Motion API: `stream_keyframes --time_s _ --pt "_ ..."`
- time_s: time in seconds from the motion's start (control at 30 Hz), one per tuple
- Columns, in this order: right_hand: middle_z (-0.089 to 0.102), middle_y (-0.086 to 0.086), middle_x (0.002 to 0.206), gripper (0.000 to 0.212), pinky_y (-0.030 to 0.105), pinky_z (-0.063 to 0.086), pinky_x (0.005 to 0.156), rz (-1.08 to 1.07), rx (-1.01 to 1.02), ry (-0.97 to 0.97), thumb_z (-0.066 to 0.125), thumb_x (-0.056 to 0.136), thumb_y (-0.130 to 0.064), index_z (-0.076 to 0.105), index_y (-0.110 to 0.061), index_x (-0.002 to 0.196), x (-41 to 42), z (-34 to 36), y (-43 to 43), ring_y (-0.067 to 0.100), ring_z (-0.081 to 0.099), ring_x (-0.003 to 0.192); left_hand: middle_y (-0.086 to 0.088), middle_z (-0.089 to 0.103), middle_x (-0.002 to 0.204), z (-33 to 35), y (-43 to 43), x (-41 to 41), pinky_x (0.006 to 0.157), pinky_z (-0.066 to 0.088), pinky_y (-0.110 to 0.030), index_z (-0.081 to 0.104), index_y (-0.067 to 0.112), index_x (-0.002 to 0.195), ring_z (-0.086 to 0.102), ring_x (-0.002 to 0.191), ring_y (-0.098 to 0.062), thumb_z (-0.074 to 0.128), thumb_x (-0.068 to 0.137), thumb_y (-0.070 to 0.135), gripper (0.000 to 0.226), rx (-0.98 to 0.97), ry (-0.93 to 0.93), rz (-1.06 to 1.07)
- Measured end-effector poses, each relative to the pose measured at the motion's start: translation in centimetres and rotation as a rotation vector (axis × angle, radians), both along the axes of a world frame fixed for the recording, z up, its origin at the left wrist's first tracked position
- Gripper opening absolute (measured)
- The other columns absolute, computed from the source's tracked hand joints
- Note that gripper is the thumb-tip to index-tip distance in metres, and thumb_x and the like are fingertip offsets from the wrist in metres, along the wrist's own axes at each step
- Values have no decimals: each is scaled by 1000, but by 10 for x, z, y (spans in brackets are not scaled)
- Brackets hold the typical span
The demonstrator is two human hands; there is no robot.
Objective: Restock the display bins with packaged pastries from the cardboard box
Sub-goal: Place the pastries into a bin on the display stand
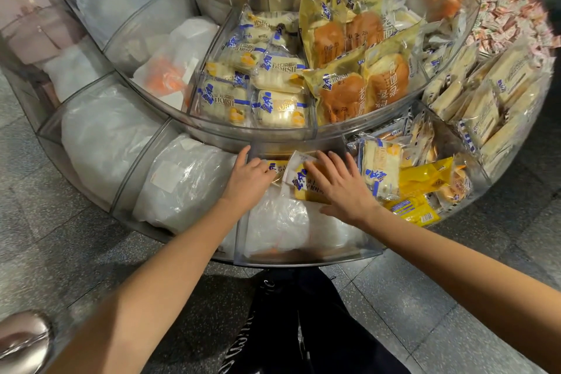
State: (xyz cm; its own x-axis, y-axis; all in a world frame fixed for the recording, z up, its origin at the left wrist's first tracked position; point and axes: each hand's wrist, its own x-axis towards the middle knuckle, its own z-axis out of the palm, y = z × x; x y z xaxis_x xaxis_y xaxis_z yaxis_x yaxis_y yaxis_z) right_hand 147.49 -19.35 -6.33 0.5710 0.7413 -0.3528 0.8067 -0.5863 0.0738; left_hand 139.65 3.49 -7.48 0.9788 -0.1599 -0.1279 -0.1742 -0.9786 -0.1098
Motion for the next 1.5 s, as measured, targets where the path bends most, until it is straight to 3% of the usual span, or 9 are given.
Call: stream_keyframes --time_s 0.1,0.23,0.4,0.57,0.77,0.87,0.93,1.13,1.5 --pt "41 26 147 104 53 21 115 5 69 -12 87 64 -36 35 -7 150 -9 -9 0 42 40 135 -2 70 78 -1 4 -9 110 33 -55 75 13 79 69 79 -19 82 56 0 28 0 -33 -28" --pt "47 25 142 62 50 34 111 6 268 -32 71 81 -6 50 -7 140 14 -7 1 43 48 129 -6 72 97 -4 6 -14 115 15 -58 73 10 93 65 105 -21 75 70 0 25 -54 -7 51" --pt "31 8 155 57 41 40 103 -34 39 149 29 105 -45 9 -30 156 13 -3 12 33 44 131 -8 65 128 -1 6 -14 117 1 -54 62 14 129 48 132 -22 64 91 16 38 -190 74 121" --pt "49 18 136 63 38 46 83 -154 -34 42 36 105 -23 0 -29 156 -5 -8 17 37 55 114 -9 69 120 -4 7 -16 118 16 -56 65 15 126 57 121 -25 63 93 30 36 -247 -5 114" --pt "53 19 130 51 40 46 88 -293 -15 19 37 105 -24 21 -23 153 -8 -9 21 36 54 115 -6 51 144 6 -17 -3 121 0 -47 40 18 148 53 128 -28 53 97 43 58 -325 30 79" --pt "42 20 143 56 43 40 100 -263 92 28 41 103 -24 19 -23 154 -16 -15 13 38 44 128 -4 25 161 4 -26 6 122 -4 -45 26 19 154 23 148 -28 41 99 52 66 -282 239 64" --pt "39 21 147 58 44 38 104 -245 143 41 43 102 -23 20 -23 155 -22 -19 5 38 39 133 -1 18 163 2 -30 11 122 -6 -44 21 20 155 22 148 -20 34 102 51 64 -252 270 66" --pt "29 17 154 52 45 35 107 -358 161 90 29 106 -28 13 -27 156 -23 -24 8 36 29 140 3 34 157 0 -28 22 122 1 -46 25 25 154 41 138 -19 32 105 44 53 -224 280 84" --pt "32 20 151 56 48 33 109 -353 221 105 40 103 -32 22 -18 154 -23 19 14 38 29 138 -2 44 145 37 9 5 112 25 -38 38 23 148 31 138 -21 51 99 34 52 -300 197 10"
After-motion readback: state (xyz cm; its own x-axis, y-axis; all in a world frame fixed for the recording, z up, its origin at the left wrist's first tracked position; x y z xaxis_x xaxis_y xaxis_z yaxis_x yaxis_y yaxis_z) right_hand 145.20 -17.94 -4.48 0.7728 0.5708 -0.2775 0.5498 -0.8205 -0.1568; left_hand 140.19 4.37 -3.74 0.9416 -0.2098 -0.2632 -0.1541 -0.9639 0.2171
